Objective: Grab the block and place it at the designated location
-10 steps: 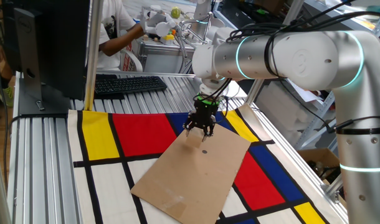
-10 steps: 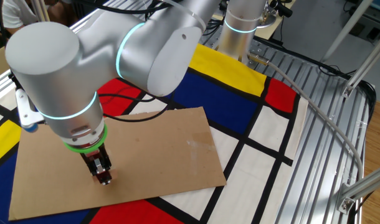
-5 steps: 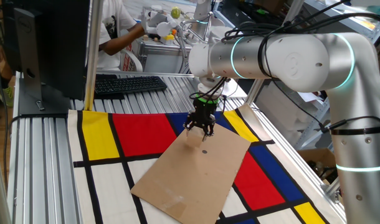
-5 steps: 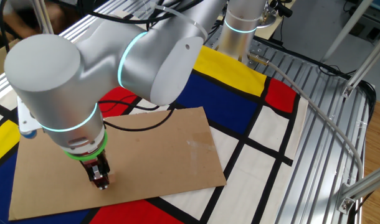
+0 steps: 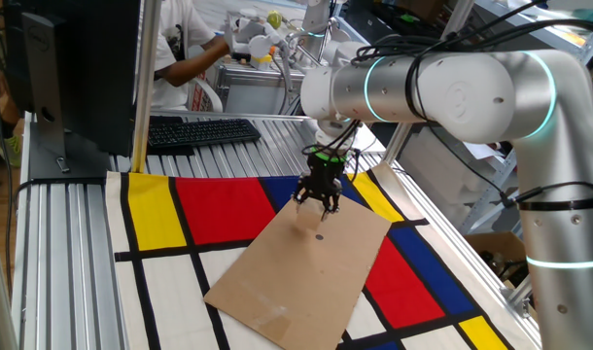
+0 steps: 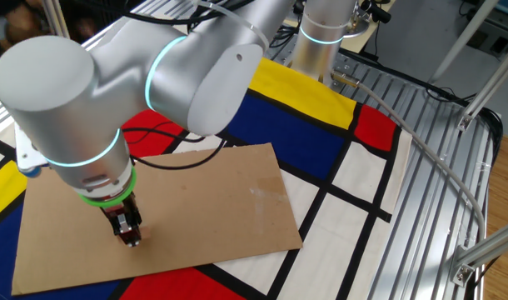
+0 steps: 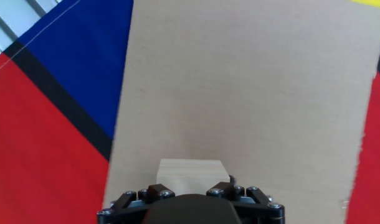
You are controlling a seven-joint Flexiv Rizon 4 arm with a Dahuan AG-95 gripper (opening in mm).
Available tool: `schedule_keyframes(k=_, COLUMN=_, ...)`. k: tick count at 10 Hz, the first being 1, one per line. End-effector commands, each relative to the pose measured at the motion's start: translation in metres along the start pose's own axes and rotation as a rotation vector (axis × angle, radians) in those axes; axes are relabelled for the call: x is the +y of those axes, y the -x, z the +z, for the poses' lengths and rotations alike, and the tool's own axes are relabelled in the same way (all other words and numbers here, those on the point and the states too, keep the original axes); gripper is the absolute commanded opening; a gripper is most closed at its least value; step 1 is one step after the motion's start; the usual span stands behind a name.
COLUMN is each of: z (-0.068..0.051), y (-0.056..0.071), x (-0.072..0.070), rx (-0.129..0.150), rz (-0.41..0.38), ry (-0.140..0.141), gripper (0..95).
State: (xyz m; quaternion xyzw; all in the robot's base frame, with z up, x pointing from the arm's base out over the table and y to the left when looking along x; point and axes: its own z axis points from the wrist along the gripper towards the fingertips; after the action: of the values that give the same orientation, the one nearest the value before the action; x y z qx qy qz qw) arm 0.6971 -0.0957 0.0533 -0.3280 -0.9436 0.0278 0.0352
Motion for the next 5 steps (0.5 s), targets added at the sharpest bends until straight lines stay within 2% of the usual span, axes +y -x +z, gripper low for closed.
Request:
schedule_keyframes(k=1, z=0.001, y=-0.001, x=-0.004, rx=0.005, rz=-0.005, ry=0.003, gripper=0.0)
schedule_keyframes(k=4, z=0.008, y=-0.002, x=-0.014, rx=0.011, rz=0.001, ry=0.004, gripper=0.0)
schedule_keyframes(k=5, z=0.01, y=-0.002, x=-0.017, rx=0.005, rz=-0.002, ry=0.006, gripper=0.0)
